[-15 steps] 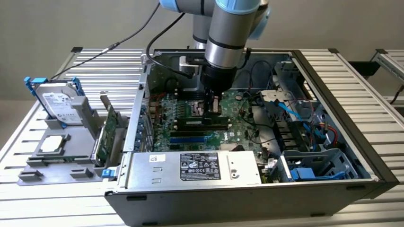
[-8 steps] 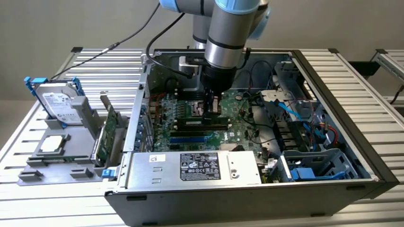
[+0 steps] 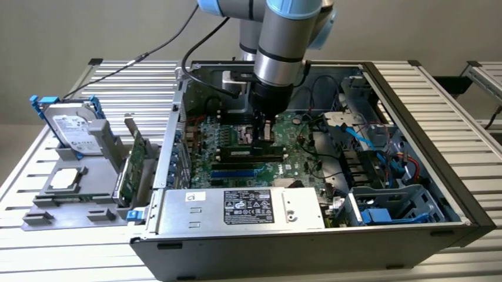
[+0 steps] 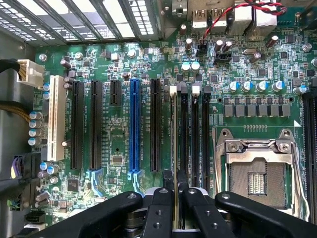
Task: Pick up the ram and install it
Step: 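Insert the ram into the slot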
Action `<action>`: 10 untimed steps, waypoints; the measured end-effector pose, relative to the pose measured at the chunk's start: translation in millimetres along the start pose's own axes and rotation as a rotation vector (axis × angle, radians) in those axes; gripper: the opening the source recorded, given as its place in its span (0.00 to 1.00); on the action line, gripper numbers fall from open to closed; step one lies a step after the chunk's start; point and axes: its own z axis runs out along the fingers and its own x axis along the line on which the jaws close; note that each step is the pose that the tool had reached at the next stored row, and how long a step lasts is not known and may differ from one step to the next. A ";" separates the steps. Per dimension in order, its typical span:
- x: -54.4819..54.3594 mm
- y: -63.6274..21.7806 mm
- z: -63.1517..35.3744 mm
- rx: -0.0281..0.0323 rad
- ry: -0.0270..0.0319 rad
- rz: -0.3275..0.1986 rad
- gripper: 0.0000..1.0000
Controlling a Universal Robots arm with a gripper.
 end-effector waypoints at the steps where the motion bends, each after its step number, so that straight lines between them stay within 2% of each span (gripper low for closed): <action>1: 0.0 0.1 0.2 0.0001 -0.0001 0.000 0.14; 10: -1.7 0.1 1.2 0.0002 0.0001 0.000 0.14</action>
